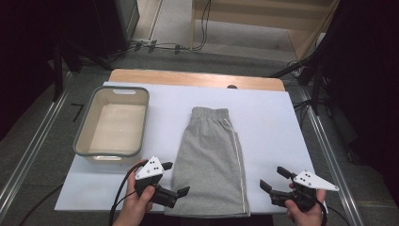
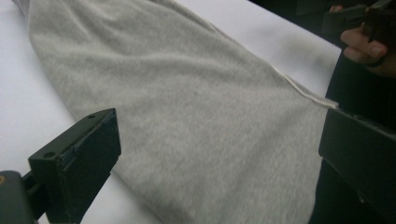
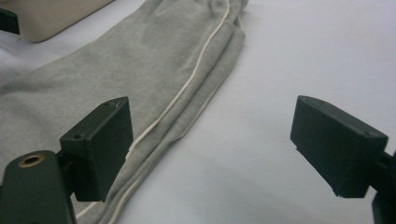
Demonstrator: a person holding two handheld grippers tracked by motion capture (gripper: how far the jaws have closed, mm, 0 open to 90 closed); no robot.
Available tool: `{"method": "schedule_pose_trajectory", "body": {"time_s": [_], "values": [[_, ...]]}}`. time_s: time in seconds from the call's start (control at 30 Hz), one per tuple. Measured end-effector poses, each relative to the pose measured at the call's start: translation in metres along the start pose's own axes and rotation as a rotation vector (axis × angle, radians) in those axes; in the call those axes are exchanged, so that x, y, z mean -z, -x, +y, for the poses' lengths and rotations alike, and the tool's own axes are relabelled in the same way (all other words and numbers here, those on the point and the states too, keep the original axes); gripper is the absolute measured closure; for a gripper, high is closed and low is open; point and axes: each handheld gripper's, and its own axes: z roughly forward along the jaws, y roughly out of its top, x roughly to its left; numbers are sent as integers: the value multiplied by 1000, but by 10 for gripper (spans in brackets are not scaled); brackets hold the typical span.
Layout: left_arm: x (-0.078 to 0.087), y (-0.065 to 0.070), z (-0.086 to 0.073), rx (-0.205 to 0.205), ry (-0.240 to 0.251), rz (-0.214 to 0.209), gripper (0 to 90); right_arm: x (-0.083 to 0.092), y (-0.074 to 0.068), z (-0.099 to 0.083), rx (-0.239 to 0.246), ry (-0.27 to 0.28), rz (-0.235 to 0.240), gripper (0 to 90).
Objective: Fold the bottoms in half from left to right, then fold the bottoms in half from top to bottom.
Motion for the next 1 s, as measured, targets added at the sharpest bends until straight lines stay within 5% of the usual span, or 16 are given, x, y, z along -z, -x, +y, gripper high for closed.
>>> {"method": "schedule_pose_trajectory", "body": {"time_s": [0.37, 0.67, 1.0], "values": [[-21, -6, 18, -24, 5, 6, 0, -1, 30, -3, -4, 6, -25, 0], [-29, -13, 32, -34, 19, 0, 0, -2, 30, -6, -9, -15, -10, 0], [-47, -38, 59, -34, 11, 10, 0, -5, 27, -7, 11, -29, 8, 0]]}}
